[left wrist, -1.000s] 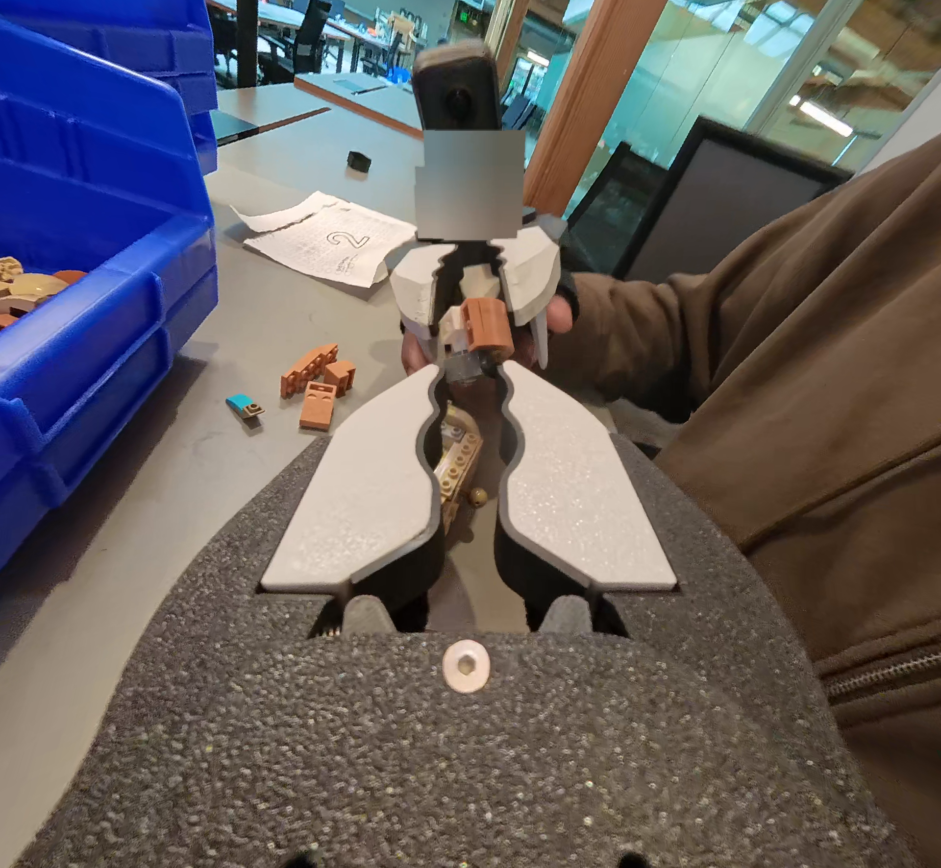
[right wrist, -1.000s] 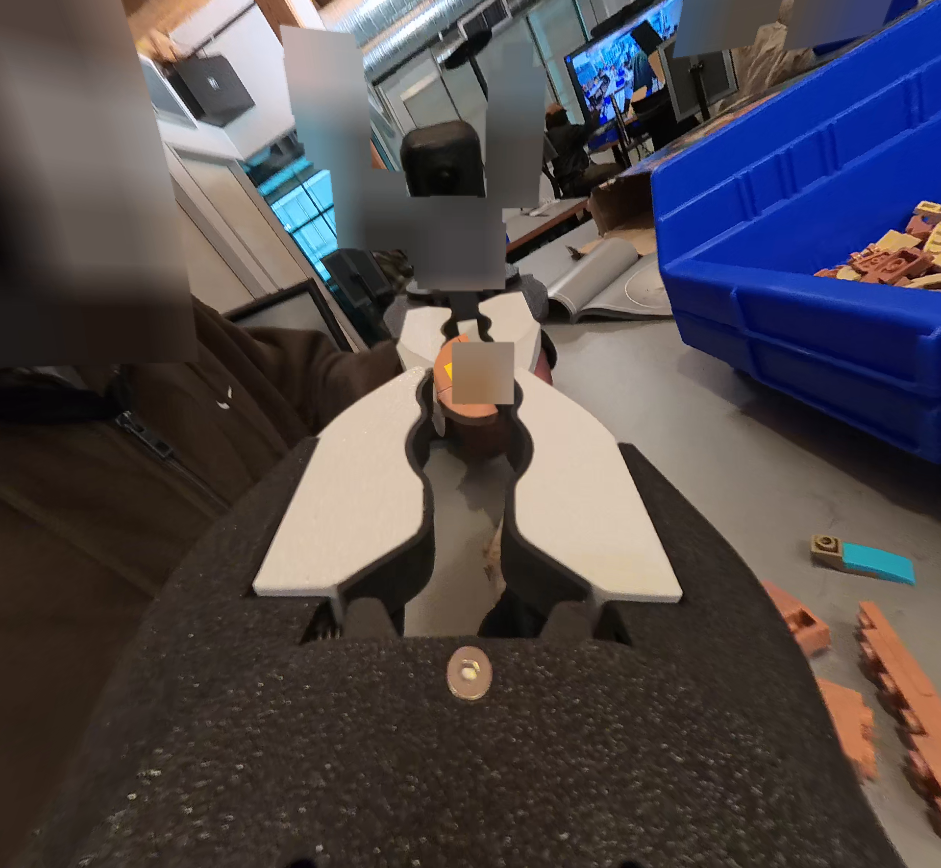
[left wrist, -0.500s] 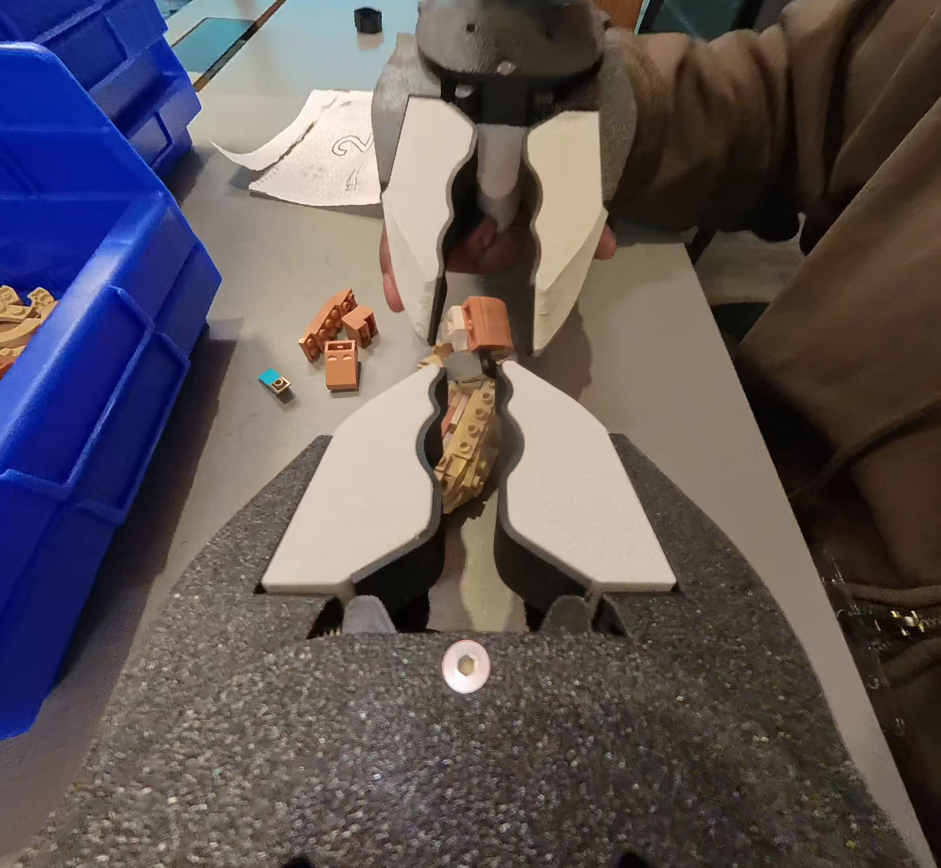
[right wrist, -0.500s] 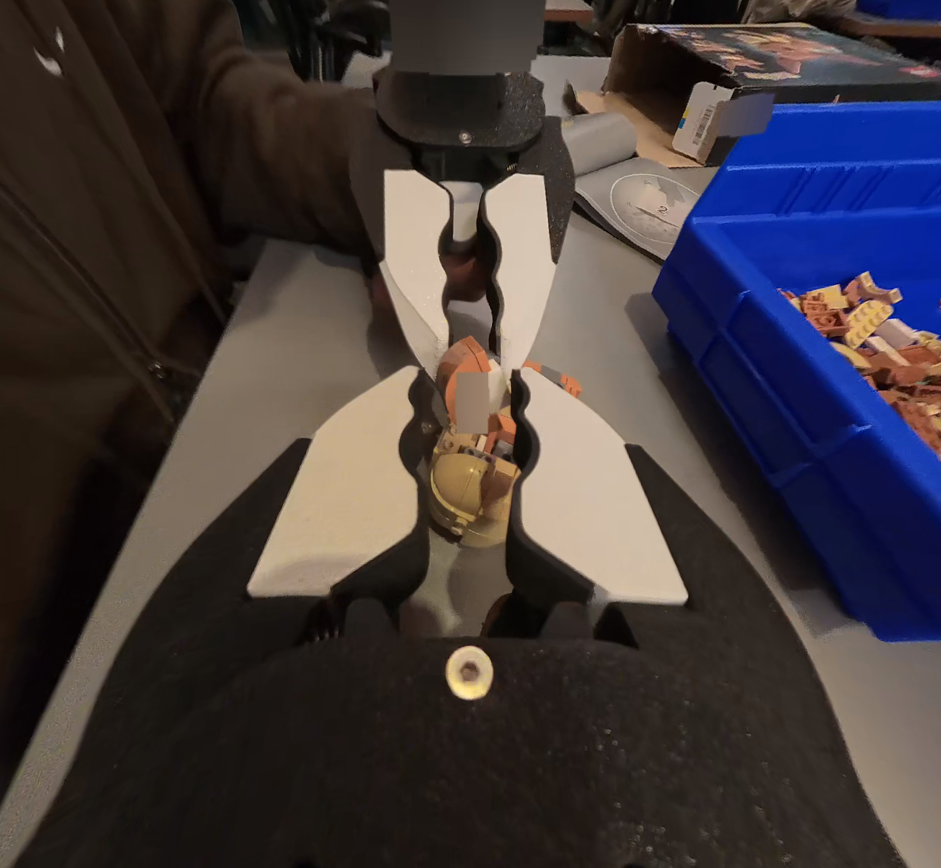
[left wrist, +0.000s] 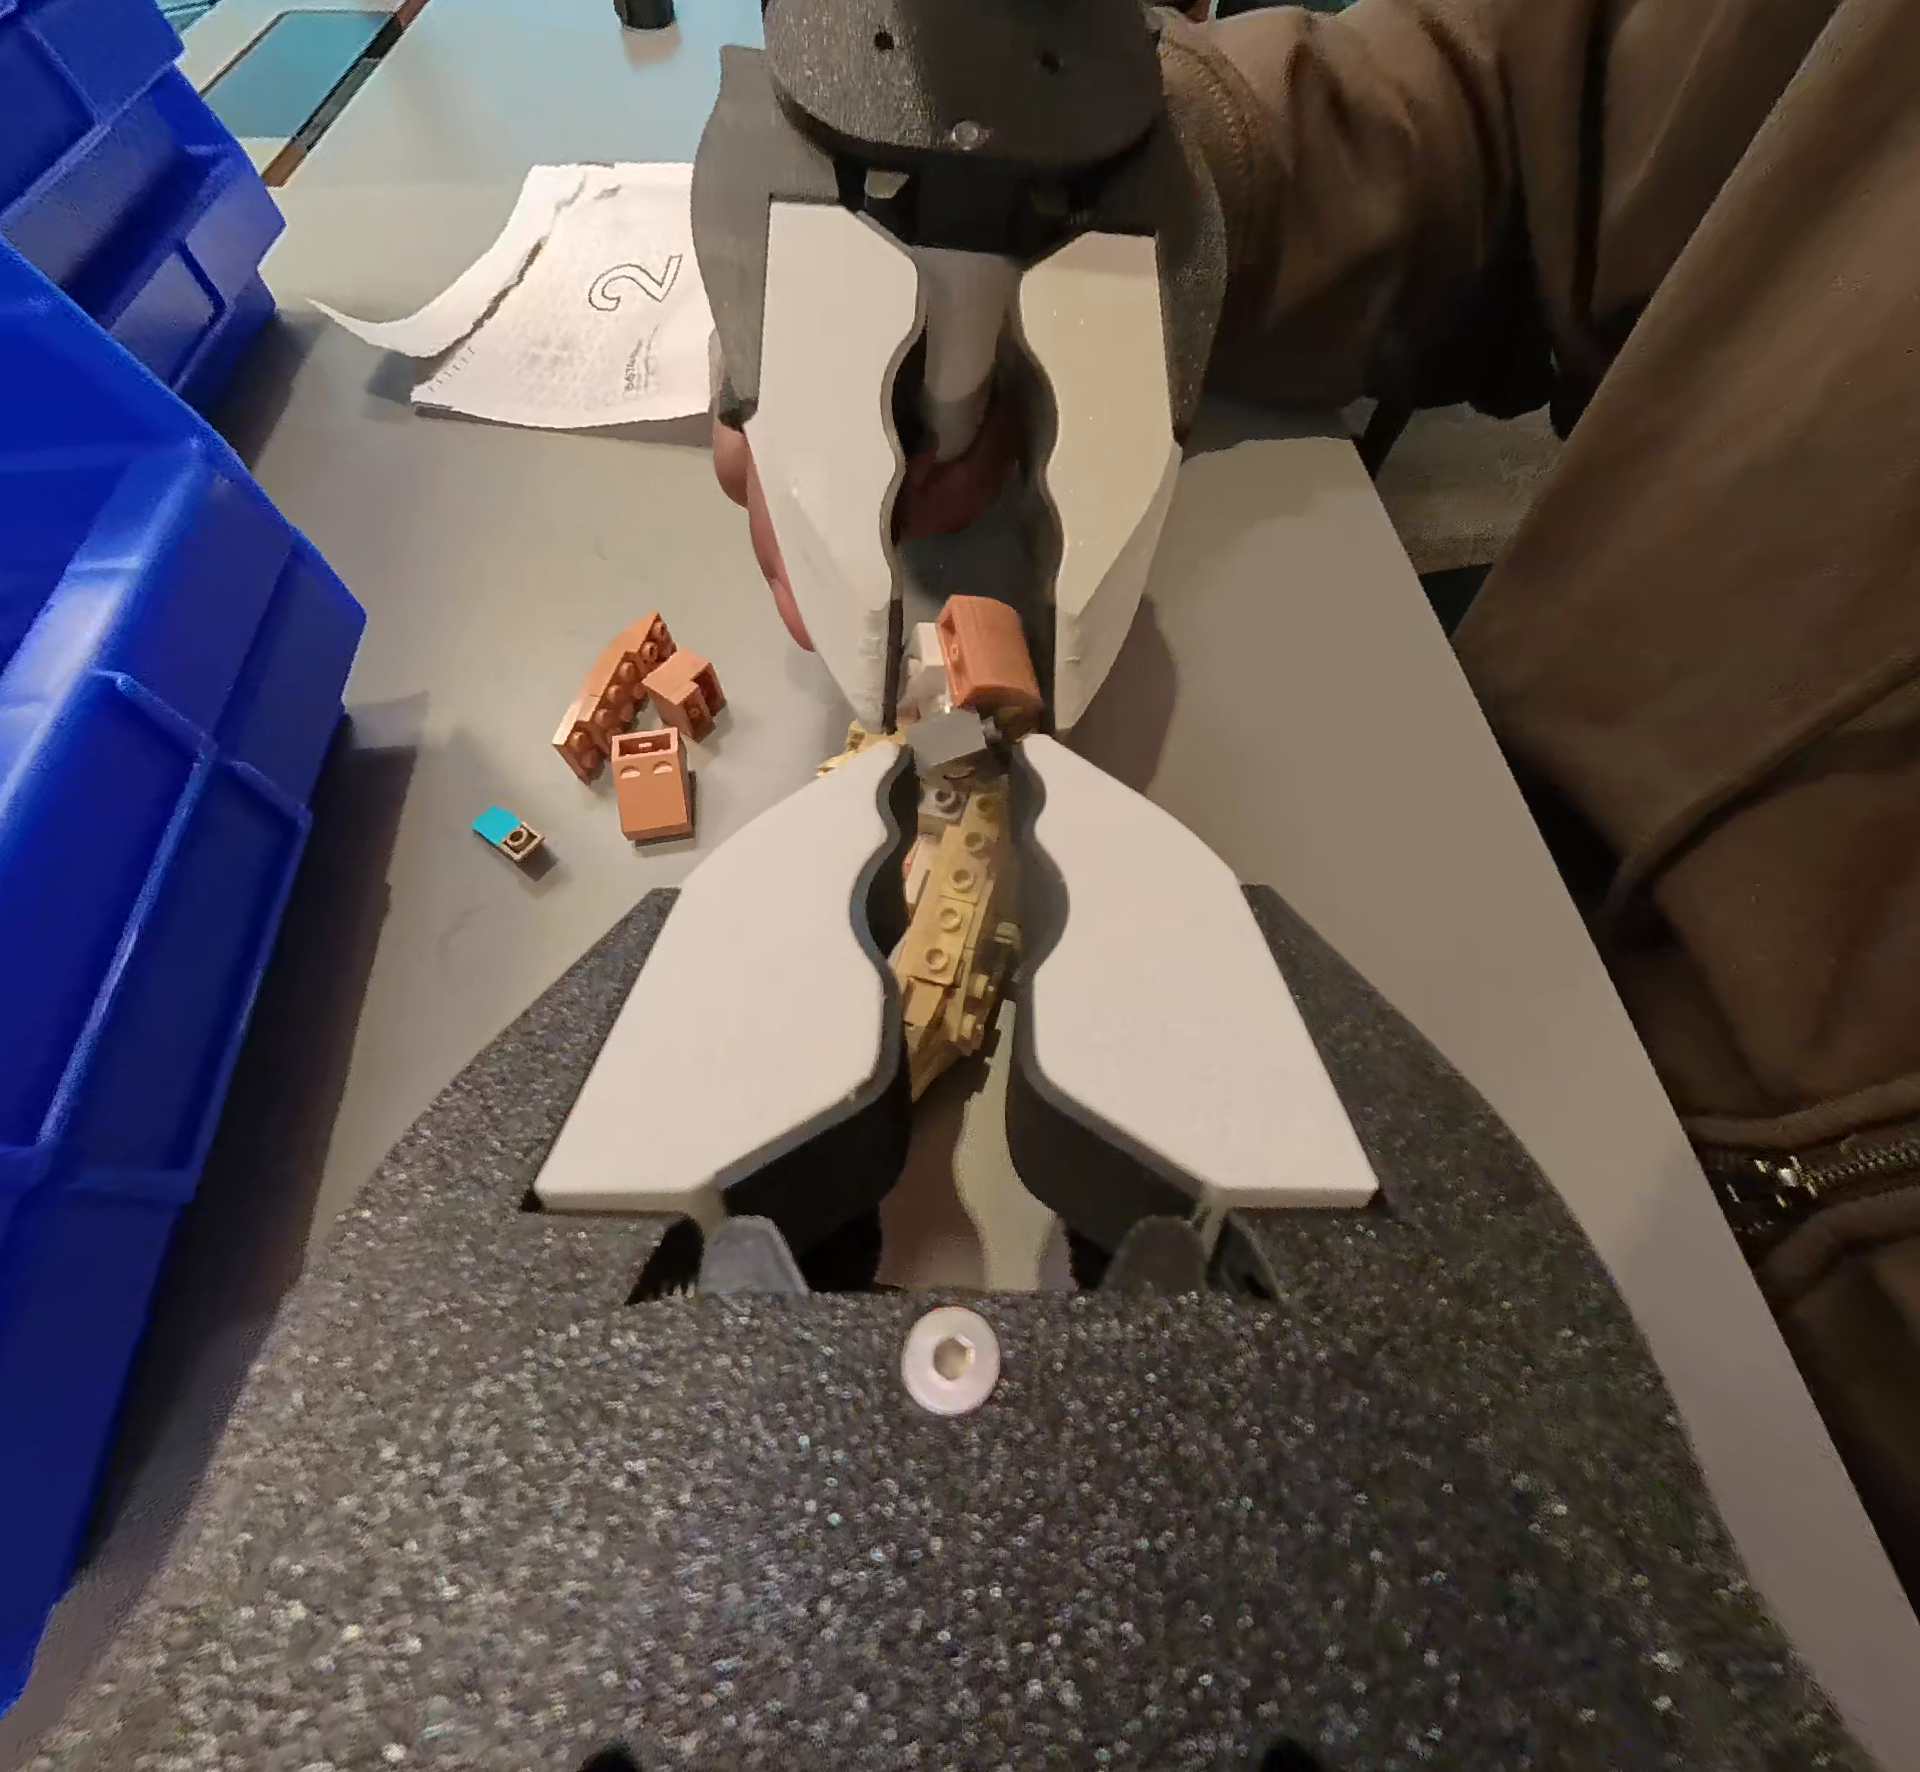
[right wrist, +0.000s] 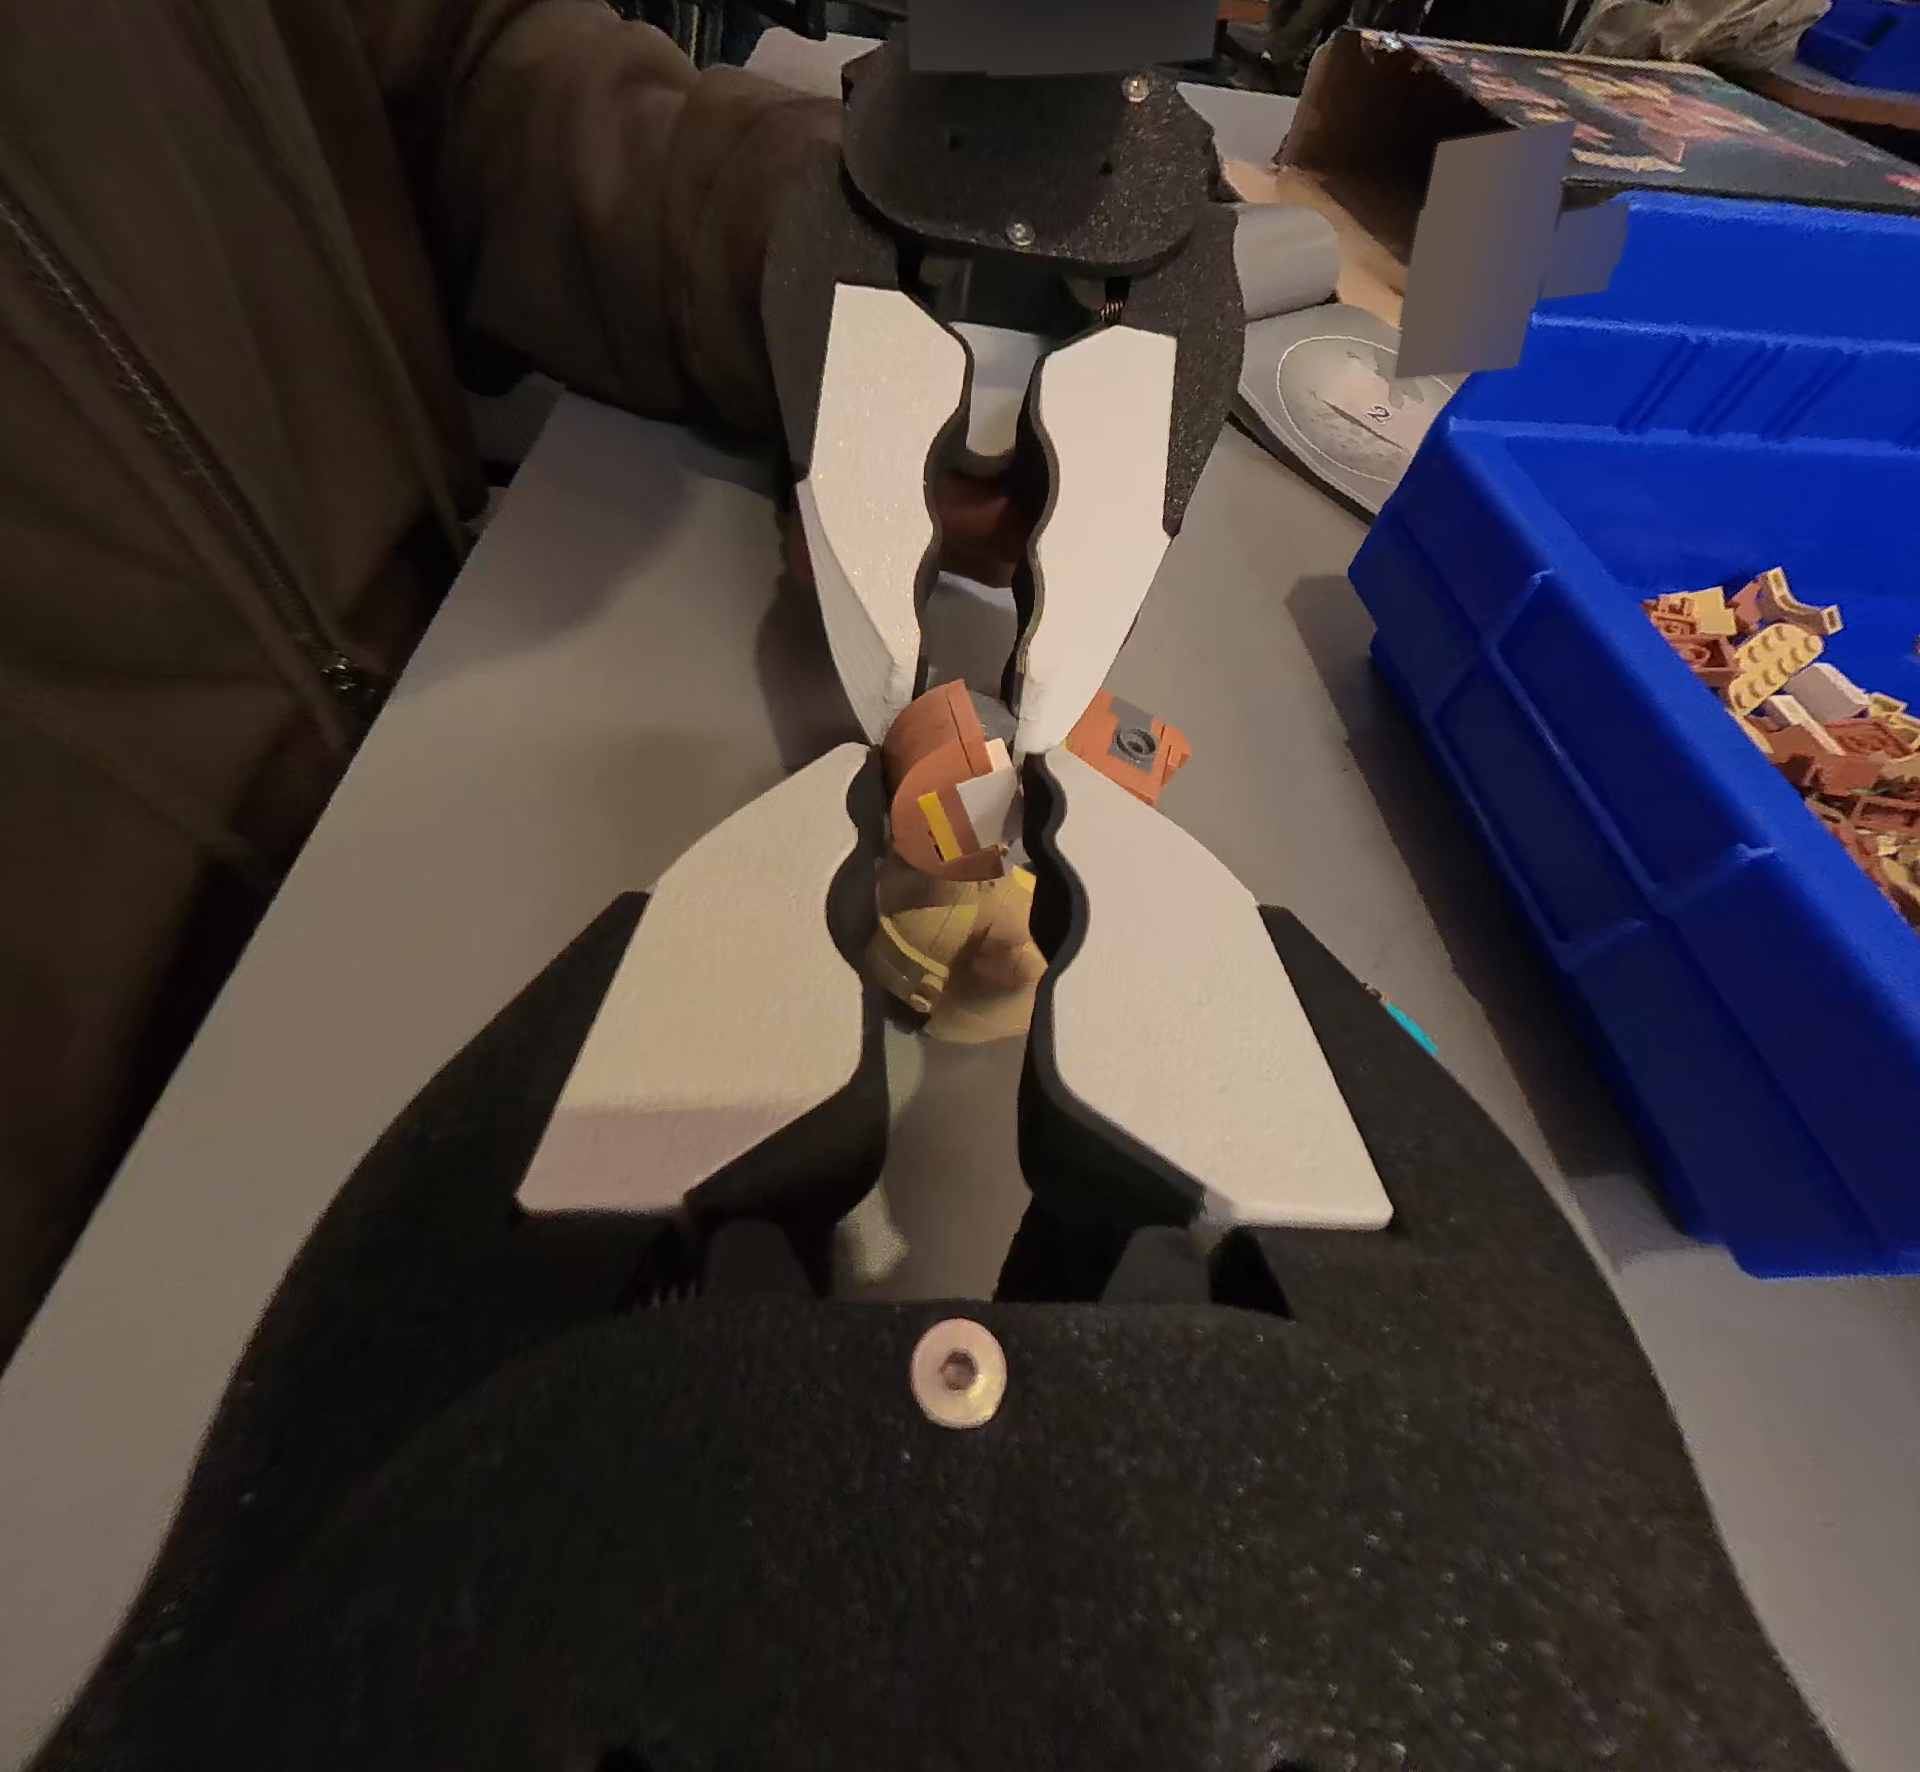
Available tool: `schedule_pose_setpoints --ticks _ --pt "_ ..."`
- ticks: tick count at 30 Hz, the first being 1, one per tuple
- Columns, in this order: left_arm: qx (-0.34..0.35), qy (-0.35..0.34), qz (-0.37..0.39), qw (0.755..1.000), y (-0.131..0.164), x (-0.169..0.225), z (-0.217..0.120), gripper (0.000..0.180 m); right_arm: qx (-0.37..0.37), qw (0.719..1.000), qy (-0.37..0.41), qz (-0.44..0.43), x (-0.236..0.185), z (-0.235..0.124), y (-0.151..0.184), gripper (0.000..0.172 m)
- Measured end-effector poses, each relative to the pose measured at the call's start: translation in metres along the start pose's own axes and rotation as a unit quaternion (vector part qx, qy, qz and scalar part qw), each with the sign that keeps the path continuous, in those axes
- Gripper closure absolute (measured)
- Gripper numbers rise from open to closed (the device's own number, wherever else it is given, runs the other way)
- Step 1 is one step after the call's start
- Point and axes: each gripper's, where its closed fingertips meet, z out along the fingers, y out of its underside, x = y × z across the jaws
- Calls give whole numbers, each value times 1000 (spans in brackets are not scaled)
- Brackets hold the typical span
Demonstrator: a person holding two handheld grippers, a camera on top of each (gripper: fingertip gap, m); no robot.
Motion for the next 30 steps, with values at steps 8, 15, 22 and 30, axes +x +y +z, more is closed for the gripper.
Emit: schedule_pose_setpoints --ticks 8,15,22,30 --pt "4 19 -18 1000 2 0 1 165 -9 999 14 -29 1 0 3 146" --pt "4 26 -8 1000 2 1 1 166 -7 999 17 -51 -1 -1 3 146" --pt "11 29 -3 1000 -1 2 -2 168 -1 998 15 -57 -1 -3 3 146" --pt "20 5 9 1000 -1 -5 -4 168 0 998 31 -53 5 -4 4 147"
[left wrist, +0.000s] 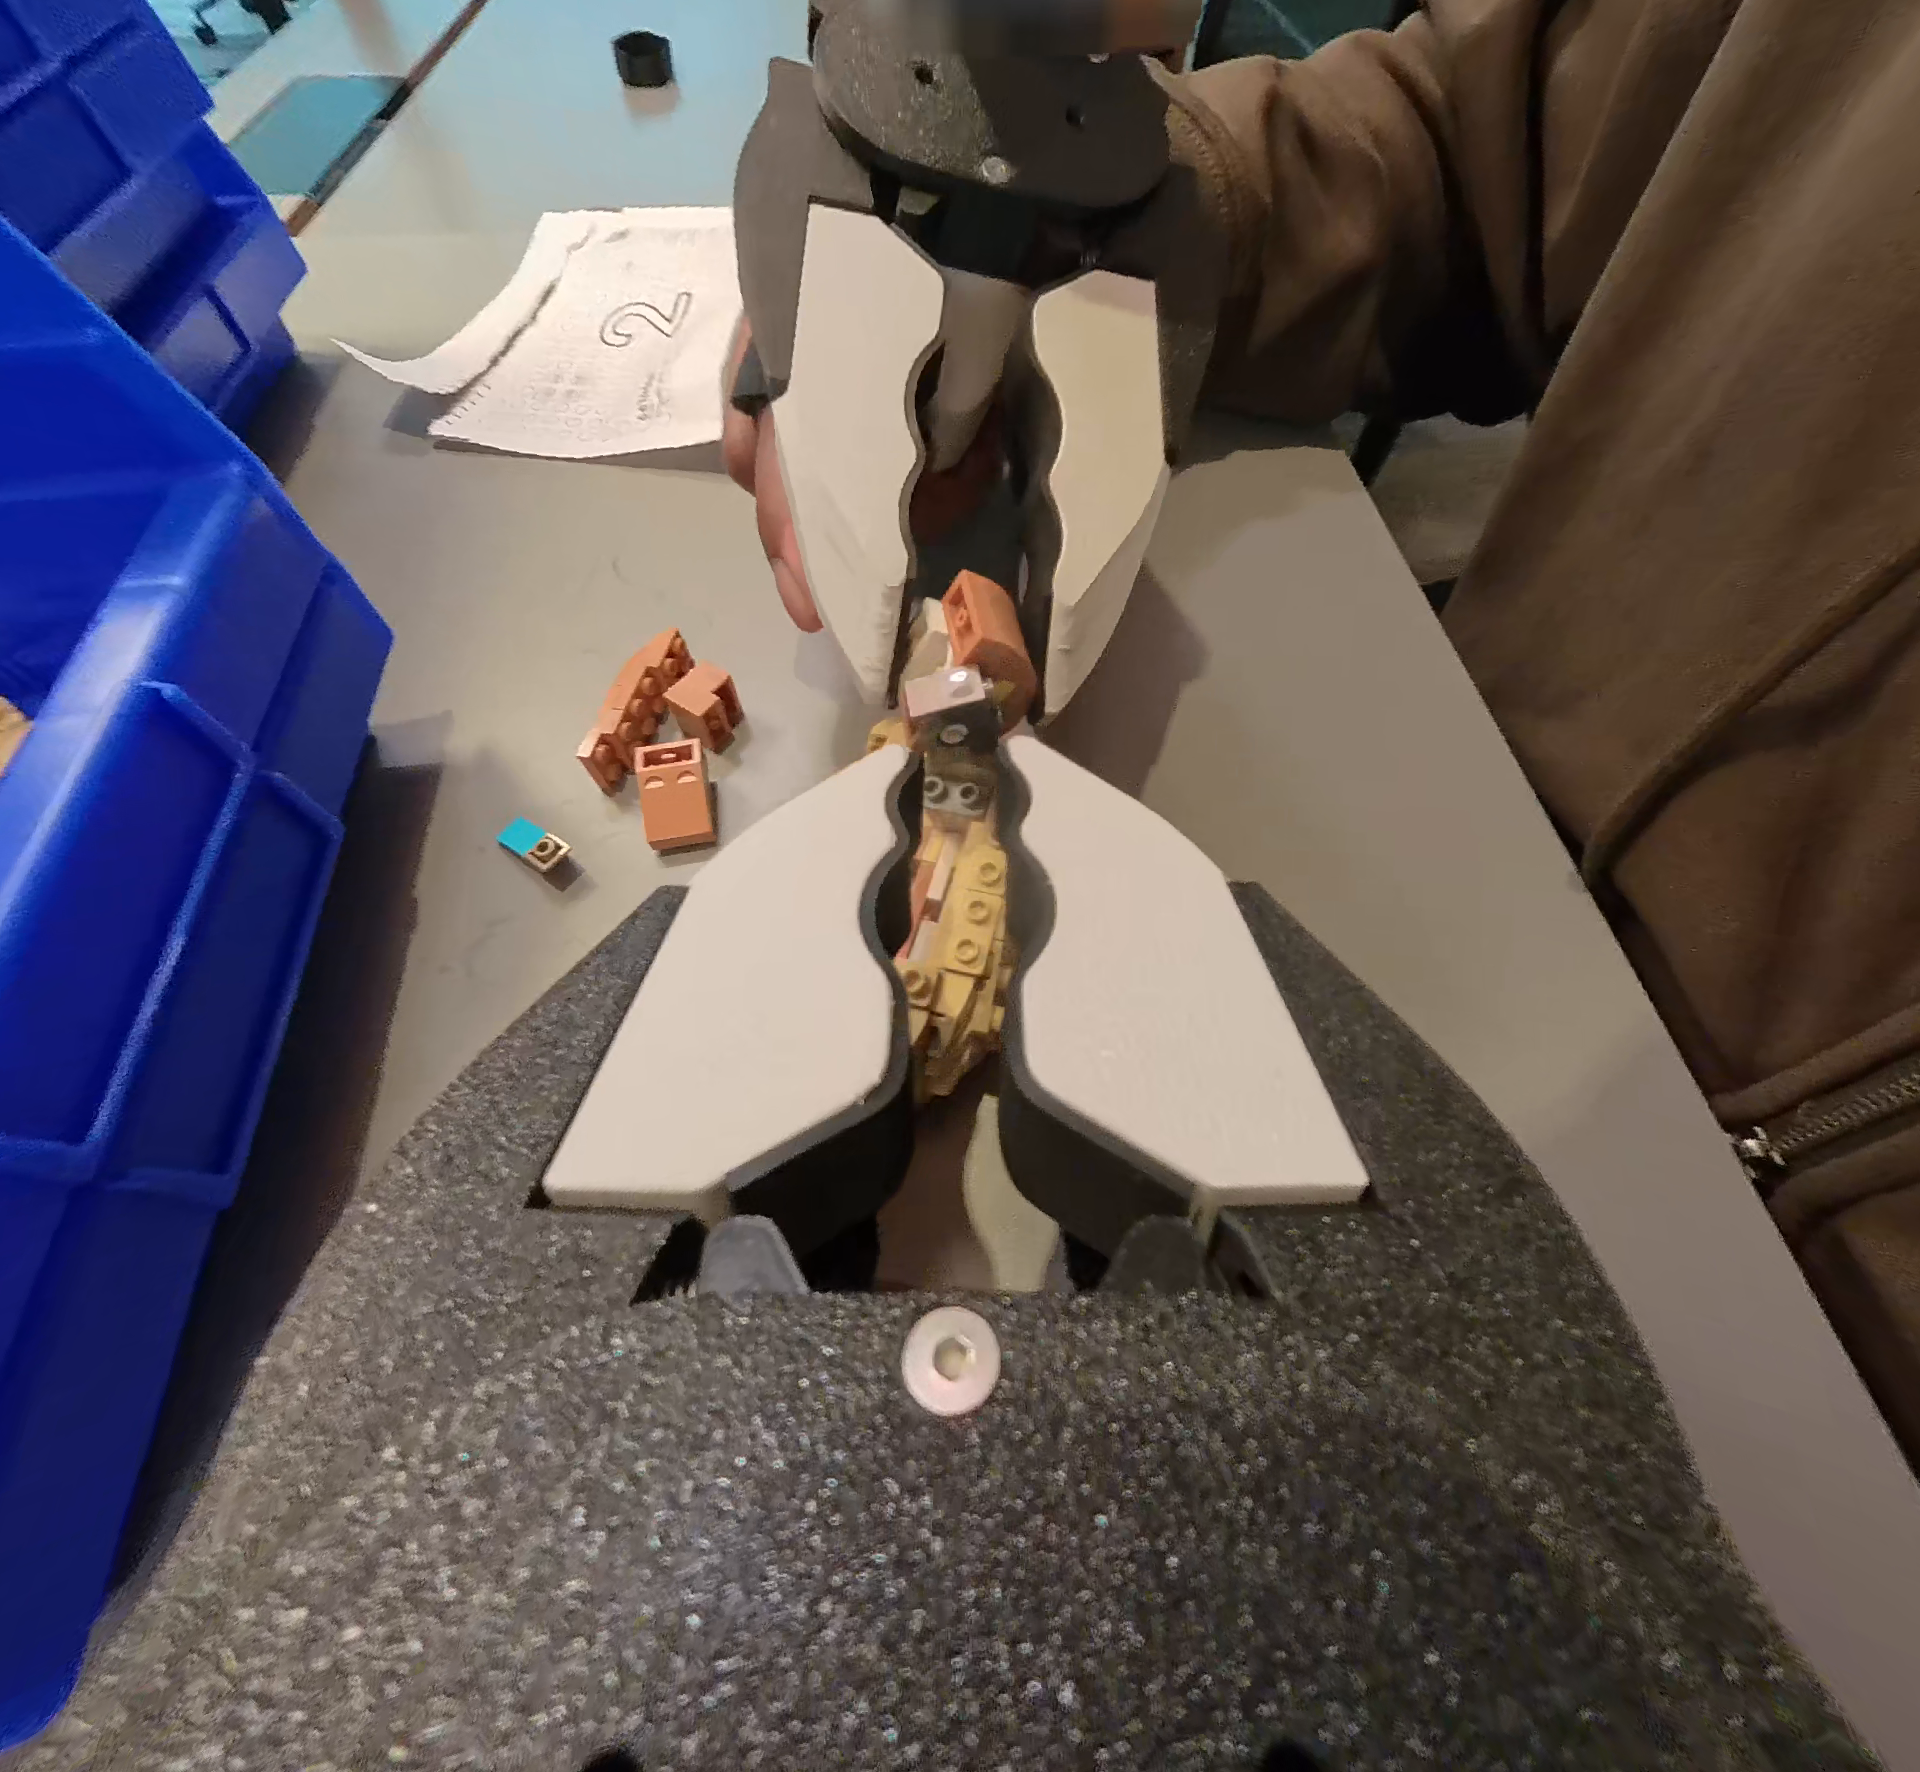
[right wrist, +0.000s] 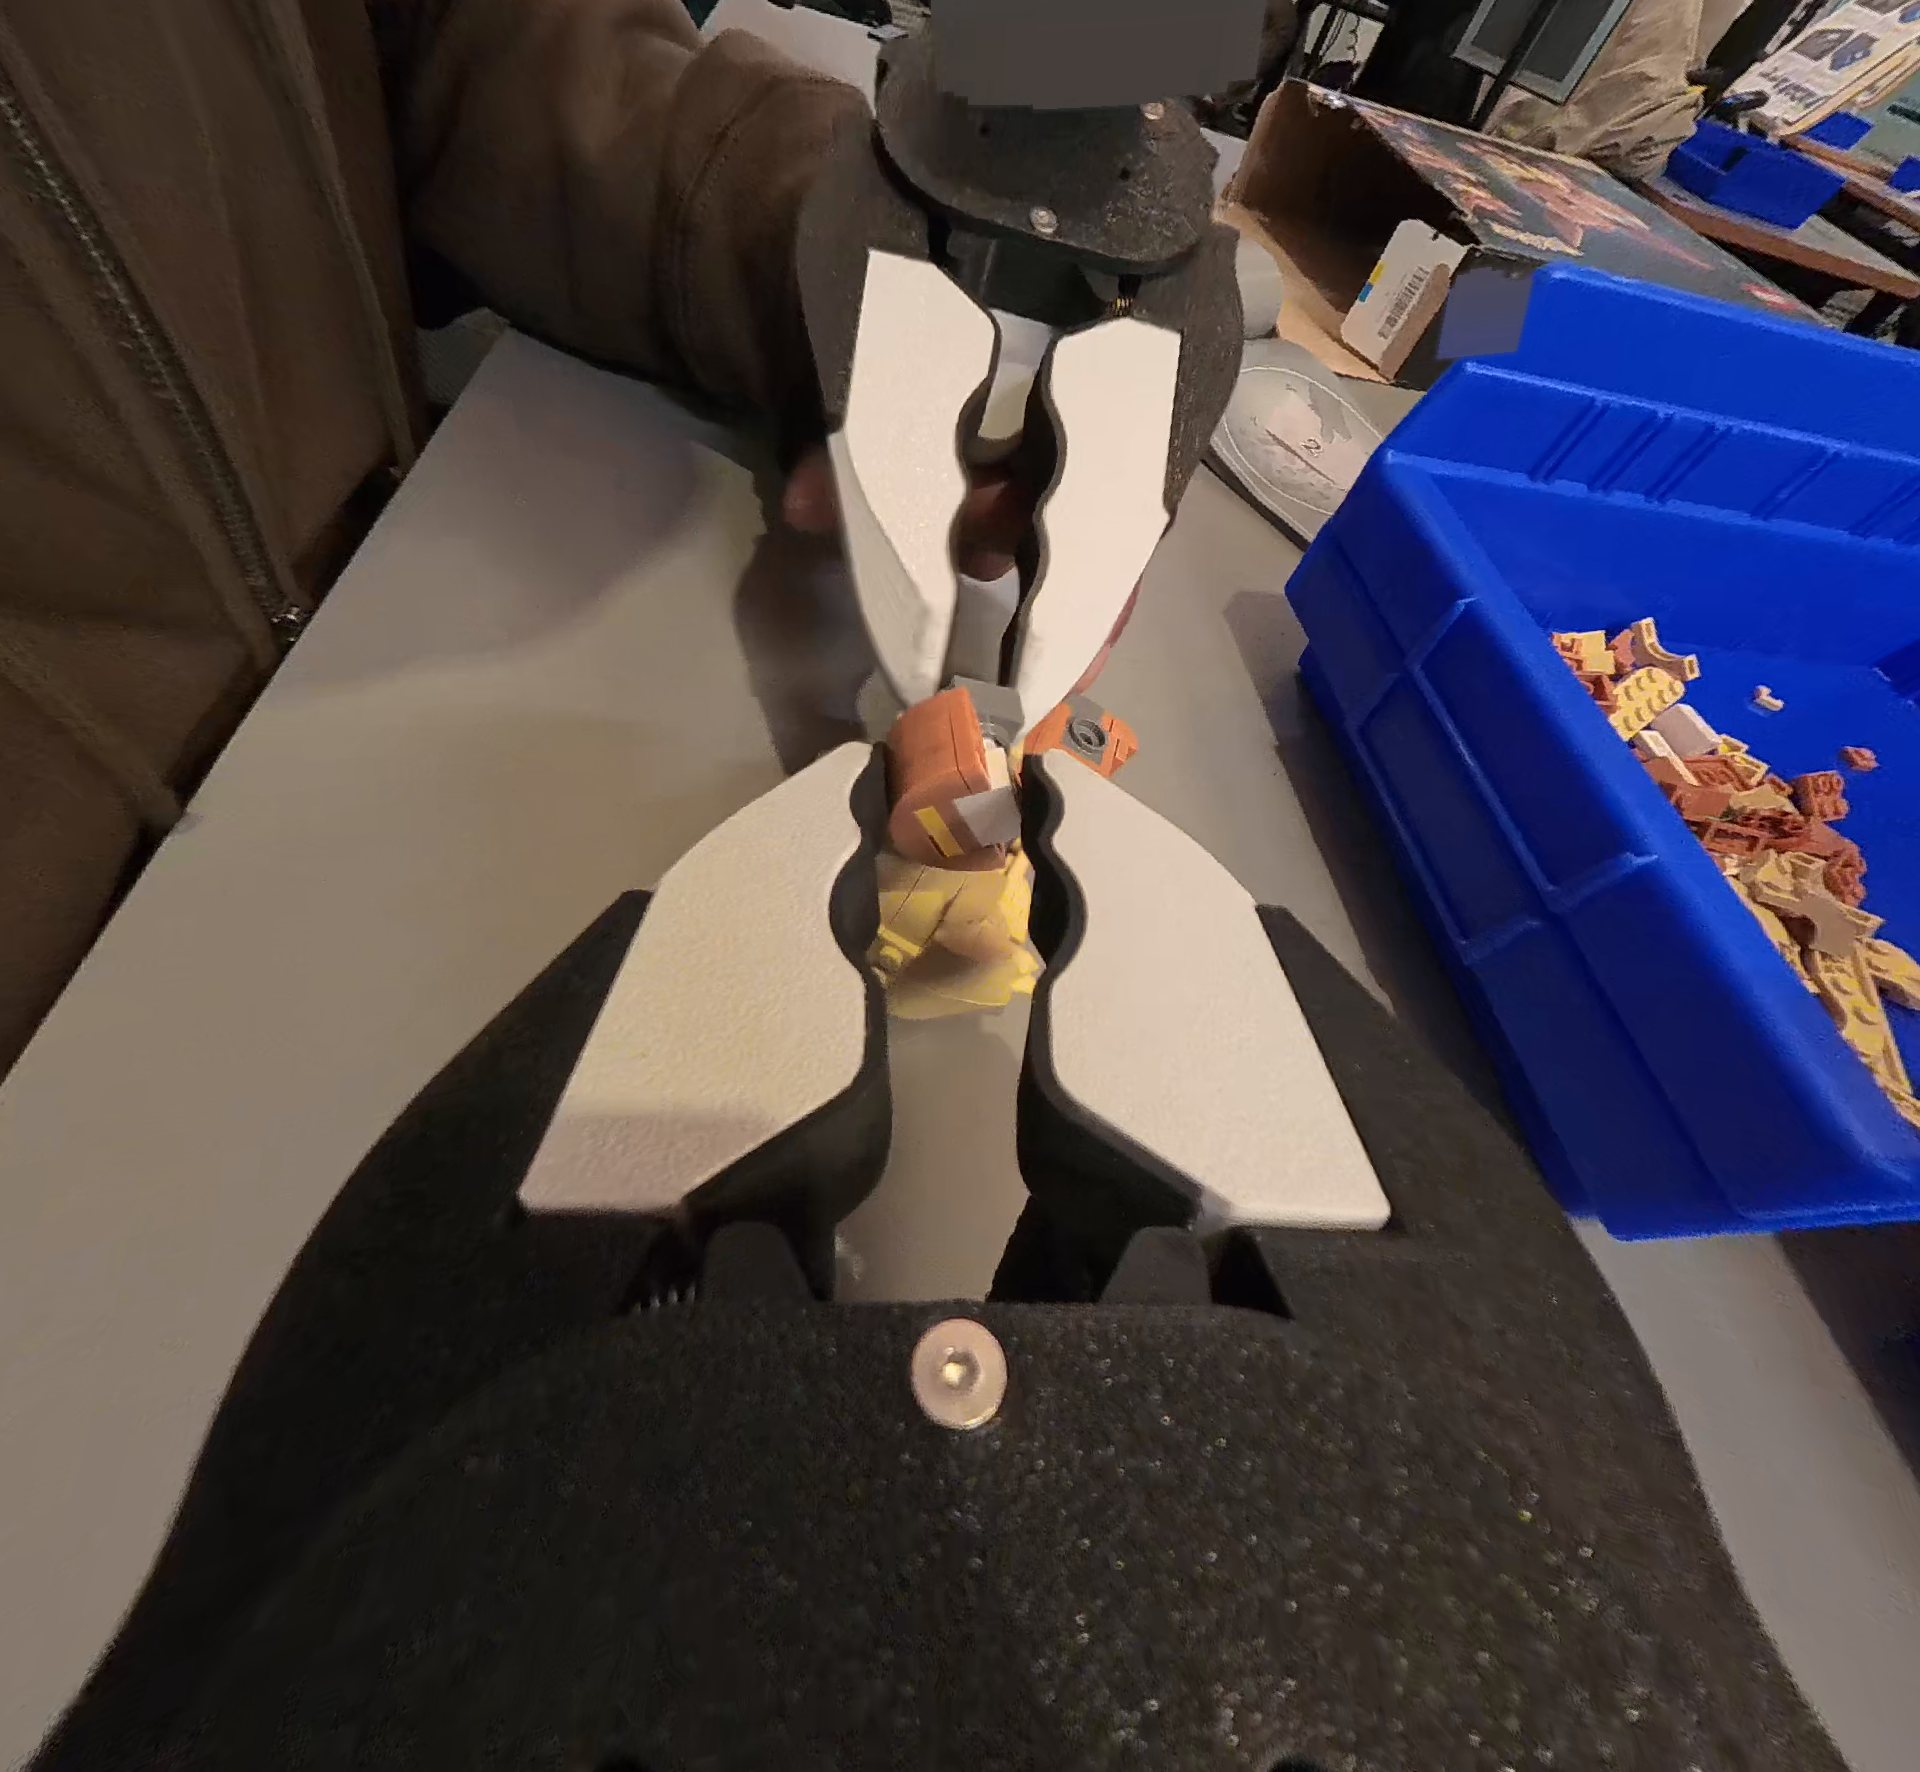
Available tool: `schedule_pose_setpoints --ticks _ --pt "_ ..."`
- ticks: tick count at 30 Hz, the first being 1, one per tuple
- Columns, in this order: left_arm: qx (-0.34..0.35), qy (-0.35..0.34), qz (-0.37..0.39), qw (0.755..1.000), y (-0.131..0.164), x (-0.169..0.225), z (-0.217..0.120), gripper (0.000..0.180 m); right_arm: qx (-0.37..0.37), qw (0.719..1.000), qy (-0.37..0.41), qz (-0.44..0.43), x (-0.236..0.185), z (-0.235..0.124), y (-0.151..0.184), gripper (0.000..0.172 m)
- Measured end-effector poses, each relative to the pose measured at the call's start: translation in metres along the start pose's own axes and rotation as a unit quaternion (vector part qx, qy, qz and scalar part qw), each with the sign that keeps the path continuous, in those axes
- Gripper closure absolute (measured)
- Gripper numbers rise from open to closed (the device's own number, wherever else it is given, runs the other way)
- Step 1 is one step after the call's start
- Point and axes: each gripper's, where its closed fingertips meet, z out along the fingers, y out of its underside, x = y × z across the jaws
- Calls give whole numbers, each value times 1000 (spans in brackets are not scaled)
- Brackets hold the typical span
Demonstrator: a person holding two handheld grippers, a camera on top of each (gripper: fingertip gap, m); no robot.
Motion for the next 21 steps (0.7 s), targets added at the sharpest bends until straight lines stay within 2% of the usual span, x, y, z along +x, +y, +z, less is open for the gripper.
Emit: schedule_pose_setpoints --ticks 2,7,13,21 --pt "11 -20 13 1000 -3 -5 -3 167 7 1000 0 17 1 -1 0 147" --pt "11 -19 -7 1000 -4 -5 -1 156 11 1000 15 22 5 3 0 147" --pt "35 -3 -56 998 -8 -6 -1 163 16 999 28 6 6 4 -3 147" --pt "37 0 -32 999 -7 -3 -2 166 -4 997 53 -57 3 8 -4 148"
